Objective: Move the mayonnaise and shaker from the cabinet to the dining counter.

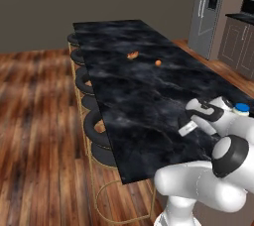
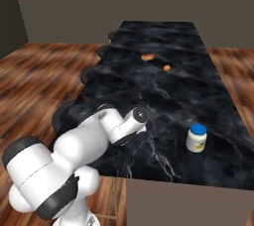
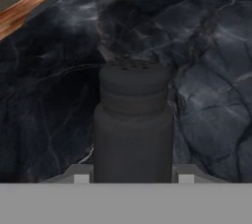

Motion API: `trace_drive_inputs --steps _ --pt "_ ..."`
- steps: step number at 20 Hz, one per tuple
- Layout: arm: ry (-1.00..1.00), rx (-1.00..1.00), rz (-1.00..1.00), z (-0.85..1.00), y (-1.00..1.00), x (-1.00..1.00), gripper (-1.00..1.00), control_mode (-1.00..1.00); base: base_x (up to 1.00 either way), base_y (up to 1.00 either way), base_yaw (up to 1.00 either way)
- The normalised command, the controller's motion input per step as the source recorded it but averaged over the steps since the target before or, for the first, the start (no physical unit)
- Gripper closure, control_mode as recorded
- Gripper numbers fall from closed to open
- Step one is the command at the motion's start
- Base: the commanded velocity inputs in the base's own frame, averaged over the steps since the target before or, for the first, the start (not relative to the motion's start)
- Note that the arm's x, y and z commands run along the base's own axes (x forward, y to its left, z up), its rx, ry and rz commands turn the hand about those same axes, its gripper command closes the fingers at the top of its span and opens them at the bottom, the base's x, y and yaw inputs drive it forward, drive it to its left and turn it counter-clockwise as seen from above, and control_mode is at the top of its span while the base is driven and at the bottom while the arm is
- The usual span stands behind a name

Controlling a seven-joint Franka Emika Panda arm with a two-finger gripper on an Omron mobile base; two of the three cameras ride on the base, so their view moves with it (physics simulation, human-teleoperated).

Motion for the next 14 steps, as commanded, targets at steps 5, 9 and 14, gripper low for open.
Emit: trace_drive_inputs --steps 5,9,14 --pt "-0.04 0.00 0.04 -0.23 0.00 0.00 1.00 -1.00 0.00 0.00 0.00" --pt "-0.04 0.00 0.04 -0.25 -0.01 0.00 1.00 -1.00 0.00 0.00 0.00" --pt "-0.07 0.02 0.01 -0.11 -0.13 0.00 1.00 -1.00 0.00 0.00 0.00"
